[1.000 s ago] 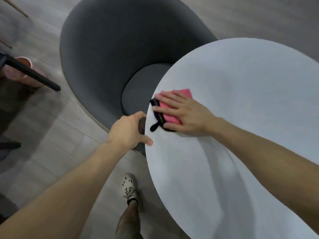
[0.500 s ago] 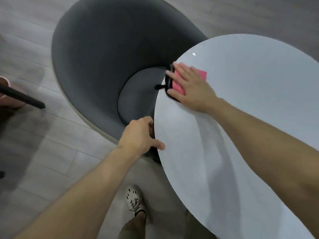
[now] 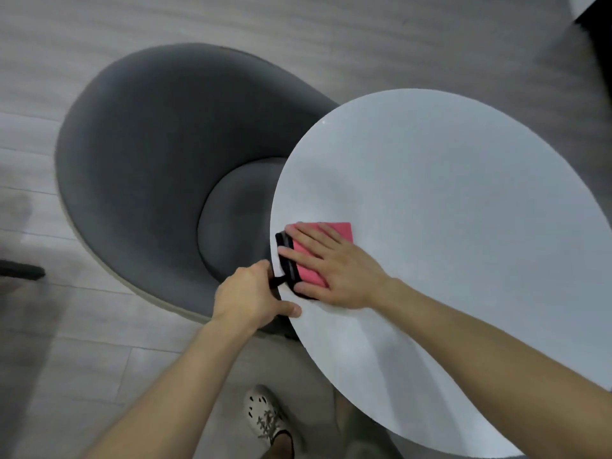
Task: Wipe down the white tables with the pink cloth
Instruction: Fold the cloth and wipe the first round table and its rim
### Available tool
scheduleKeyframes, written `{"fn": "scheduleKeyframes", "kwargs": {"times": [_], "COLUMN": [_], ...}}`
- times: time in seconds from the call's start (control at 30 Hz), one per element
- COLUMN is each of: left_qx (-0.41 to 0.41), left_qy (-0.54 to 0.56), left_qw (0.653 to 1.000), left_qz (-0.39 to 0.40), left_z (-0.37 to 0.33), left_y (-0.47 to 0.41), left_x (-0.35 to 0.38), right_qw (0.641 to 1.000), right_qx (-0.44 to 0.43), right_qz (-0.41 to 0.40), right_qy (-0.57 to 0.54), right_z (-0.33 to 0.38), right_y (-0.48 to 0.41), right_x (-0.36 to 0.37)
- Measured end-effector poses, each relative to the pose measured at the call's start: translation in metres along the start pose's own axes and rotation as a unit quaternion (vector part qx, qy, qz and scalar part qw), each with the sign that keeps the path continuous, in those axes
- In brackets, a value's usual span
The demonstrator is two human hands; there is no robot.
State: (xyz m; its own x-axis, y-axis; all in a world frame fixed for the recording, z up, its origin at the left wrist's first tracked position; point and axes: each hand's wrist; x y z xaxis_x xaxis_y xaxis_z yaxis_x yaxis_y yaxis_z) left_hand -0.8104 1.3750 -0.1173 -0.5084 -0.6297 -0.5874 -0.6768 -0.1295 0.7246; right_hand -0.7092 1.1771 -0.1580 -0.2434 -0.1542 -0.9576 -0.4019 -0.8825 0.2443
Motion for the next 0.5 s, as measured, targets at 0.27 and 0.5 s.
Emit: {"fn": "scheduleKeyframes", "kwargs": {"times": [0.27,0.5], "left_qx": [-0.031,0.039], "left_qy": [-0.028,-0.101], "left_qw": [0.998,0.992], "left_qz": [-0.047,-0.067], "left_z": [-0.02,-0.089], "left_y": [-0.027,-0.09], "left_x": [-0.063,-0.091], "right_qw": [0.981,0.873], "right_qx": [0.179,0.468], "right_qz": [-0.003,-0.032], "right_qy": [-0.075,-0.134], "right_z": [-0.145,-0.235], "right_y": [-0.089,-0.014], "right_x": [-0.05,-0.051]}}
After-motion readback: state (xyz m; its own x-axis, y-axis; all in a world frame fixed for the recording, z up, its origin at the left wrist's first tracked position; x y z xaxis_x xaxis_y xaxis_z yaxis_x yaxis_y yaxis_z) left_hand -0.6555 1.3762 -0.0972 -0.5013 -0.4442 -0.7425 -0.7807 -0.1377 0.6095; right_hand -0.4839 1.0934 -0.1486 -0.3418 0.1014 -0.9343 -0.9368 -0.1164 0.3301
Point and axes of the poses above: each hand's wrist, its own y-axis away from the middle knuckle, its own x-axis out of the palm, z = x × y, and after that the axes turned 9 degrees about z, right-handed
